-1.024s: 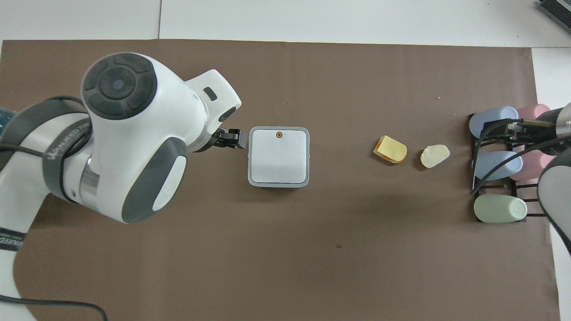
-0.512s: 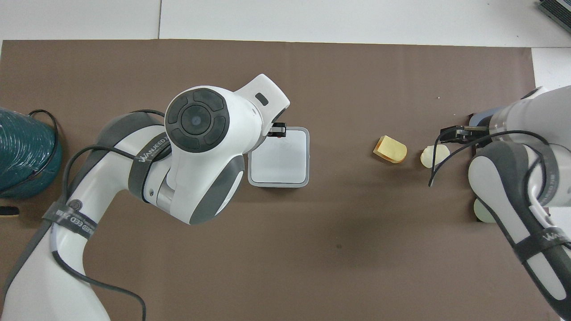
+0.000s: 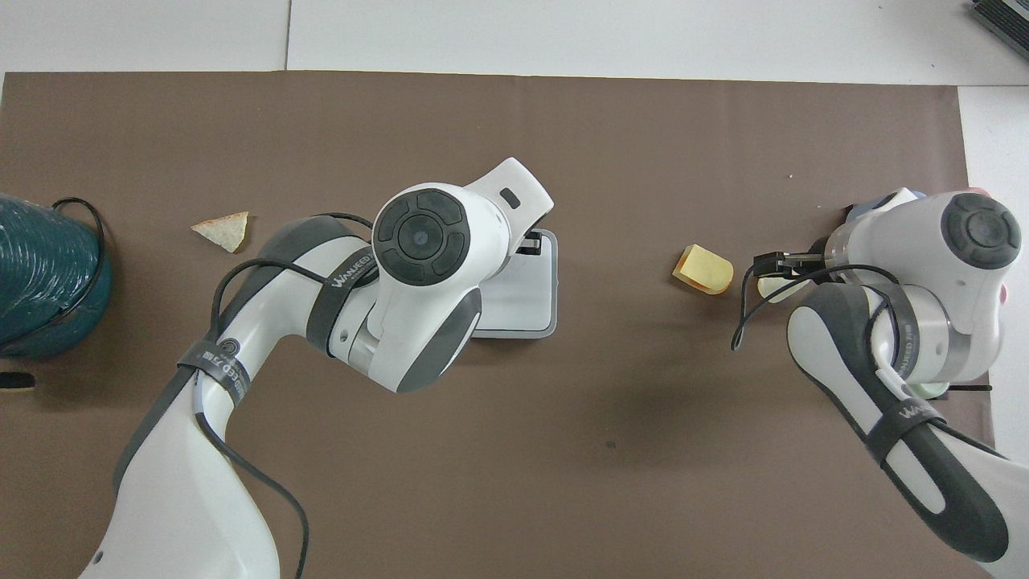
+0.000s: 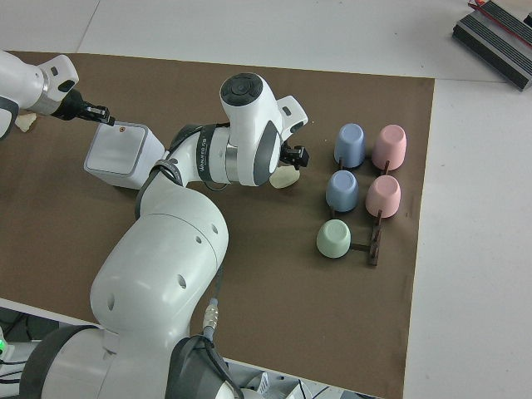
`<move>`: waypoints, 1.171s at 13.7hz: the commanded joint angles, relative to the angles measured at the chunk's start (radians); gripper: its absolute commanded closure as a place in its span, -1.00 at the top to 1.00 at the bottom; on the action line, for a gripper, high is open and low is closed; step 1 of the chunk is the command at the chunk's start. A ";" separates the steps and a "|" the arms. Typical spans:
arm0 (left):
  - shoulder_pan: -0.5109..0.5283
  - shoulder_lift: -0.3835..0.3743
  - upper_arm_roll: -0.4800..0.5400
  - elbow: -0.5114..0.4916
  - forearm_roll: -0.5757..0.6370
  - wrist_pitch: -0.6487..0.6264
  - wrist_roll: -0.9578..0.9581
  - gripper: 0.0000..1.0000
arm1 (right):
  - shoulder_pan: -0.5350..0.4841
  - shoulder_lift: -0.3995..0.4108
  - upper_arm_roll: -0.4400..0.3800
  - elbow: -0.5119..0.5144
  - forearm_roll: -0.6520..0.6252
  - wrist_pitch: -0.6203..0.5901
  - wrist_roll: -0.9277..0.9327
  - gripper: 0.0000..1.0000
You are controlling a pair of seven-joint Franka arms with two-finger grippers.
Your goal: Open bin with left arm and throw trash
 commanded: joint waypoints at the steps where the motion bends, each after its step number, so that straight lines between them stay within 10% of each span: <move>1: -0.029 -0.002 0.017 -0.031 0.012 0.019 -0.002 -1.00 | -0.012 0.008 0.001 -0.054 -0.008 0.083 -0.023 1.00; 13: -0.036 -0.070 0.022 -0.040 0.024 -0.114 0.018 -1.00 | -0.024 0.071 0.000 -0.082 -0.008 0.186 -0.025 0.89; 16: -0.026 -0.151 0.025 -0.042 0.024 -0.229 0.020 -1.00 | -0.017 0.074 0.000 -0.069 -0.008 0.174 0.001 -1.00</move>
